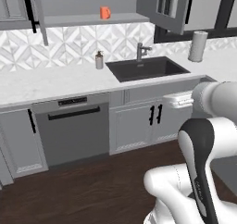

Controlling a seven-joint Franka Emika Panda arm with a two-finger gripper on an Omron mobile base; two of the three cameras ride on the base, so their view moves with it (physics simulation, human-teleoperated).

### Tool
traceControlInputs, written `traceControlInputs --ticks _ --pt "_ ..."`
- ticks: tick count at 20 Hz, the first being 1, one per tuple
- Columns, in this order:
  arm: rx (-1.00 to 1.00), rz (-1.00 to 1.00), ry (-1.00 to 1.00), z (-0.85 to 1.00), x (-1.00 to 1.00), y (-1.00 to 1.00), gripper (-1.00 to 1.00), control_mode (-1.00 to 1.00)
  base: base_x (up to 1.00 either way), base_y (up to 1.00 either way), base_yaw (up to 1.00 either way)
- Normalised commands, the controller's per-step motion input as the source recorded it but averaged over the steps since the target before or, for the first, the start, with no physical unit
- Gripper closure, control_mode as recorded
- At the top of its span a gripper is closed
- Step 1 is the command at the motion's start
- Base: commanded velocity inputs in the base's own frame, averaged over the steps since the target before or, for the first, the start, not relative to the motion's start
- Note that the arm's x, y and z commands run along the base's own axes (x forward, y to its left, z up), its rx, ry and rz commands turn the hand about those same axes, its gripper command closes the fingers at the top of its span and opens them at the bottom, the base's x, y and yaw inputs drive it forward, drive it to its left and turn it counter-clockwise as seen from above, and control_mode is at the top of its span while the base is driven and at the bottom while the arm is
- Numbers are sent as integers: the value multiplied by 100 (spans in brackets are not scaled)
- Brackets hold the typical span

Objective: Gather all objects into one cabinet and sort the glasses and bowls to opposite sides.

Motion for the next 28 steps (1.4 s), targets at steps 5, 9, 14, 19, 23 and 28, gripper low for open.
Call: traceControlInputs --ticks 5,9,14,19,23,28 --pt "0 0 0 0 0 0 -100 100 100 0 0" --pt "0 0 0 0 0 0 -100 100 94 0 0" --pt "0 0 0 0 0 0 -100 100 77 0 0" --pt "0 0 0 0 0 0 -100 100 53 0 0" --pt "0 0 0 0 0 0 -100 100 35 0 0" --pt "0 0 0 0 0 0 -100 100 62 0 0"
